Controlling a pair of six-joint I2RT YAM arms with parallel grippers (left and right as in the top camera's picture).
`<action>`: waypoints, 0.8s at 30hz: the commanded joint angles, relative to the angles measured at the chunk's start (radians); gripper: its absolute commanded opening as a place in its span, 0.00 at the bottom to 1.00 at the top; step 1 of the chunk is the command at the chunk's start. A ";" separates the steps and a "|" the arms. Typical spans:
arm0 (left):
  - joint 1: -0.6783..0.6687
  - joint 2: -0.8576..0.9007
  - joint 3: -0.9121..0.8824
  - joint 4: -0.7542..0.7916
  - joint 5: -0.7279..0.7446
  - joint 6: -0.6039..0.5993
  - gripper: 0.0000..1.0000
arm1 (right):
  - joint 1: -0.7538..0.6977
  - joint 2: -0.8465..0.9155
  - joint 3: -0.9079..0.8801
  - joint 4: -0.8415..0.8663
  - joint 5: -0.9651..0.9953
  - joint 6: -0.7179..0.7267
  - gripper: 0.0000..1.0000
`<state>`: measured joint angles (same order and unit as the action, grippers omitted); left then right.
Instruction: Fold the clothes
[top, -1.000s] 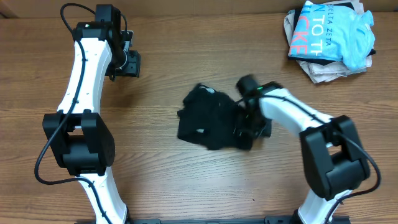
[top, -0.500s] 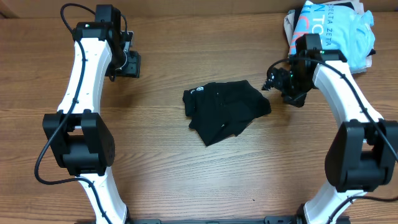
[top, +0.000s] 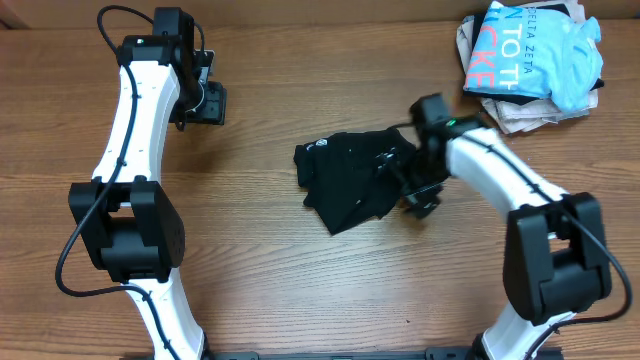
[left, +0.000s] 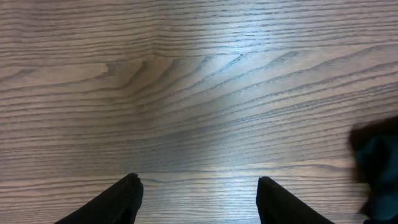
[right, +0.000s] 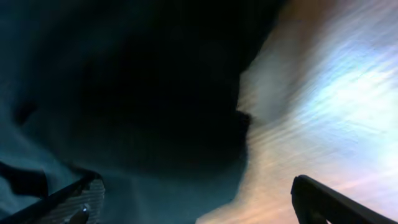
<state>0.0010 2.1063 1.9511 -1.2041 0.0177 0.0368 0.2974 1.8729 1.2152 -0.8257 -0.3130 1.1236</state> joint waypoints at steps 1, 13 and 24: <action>0.006 0.013 0.014 0.000 0.001 0.020 0.63 | 0.066 -0.014 -0.053 0.127 0.072 0.142 1.00; 0.006 0.013 0.014 -0.003 0.002 0.019 0.62 | 0.205 -0.010 -0.100 0.505 0.322 0.071 0.54; 0.006 0.013 0.014 -0.017 0.001 0.020 0.62 | 0.066 -0.010 -0.053 0.751 -0.090 -0.447 0.10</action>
<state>0.0010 2.1063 1.9511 -1.2167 0.0177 0.0368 0.4294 1.8729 1.1194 -0.0895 -0.1886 0.8837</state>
